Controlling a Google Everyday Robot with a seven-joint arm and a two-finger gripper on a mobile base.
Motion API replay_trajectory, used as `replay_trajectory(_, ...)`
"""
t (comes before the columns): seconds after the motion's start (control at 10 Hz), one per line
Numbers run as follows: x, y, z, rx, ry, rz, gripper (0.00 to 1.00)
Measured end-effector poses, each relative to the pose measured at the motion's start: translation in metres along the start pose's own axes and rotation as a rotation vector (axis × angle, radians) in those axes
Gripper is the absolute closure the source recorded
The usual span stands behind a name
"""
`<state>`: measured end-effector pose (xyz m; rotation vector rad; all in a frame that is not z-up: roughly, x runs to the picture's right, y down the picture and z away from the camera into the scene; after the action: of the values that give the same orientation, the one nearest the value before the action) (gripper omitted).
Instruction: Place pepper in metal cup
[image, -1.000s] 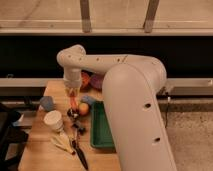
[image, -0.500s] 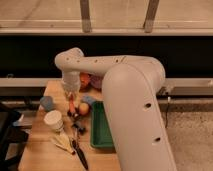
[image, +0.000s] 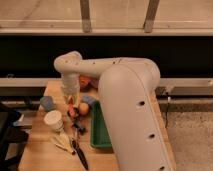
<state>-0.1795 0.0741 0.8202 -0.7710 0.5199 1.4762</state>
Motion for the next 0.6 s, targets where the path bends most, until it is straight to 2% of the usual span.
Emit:
replay_trajectory(0.3,0.005,-0.004,0.017,-0.002,0.031,0.028,1.0)
replay_trajectory(0.4,0.008,-0.003,0.02,0.001,0.041,0.033,0.93)
replay_trajectory(0.6,0.011,-0.004,0.022,0.007,0.052,0.039,0.73)
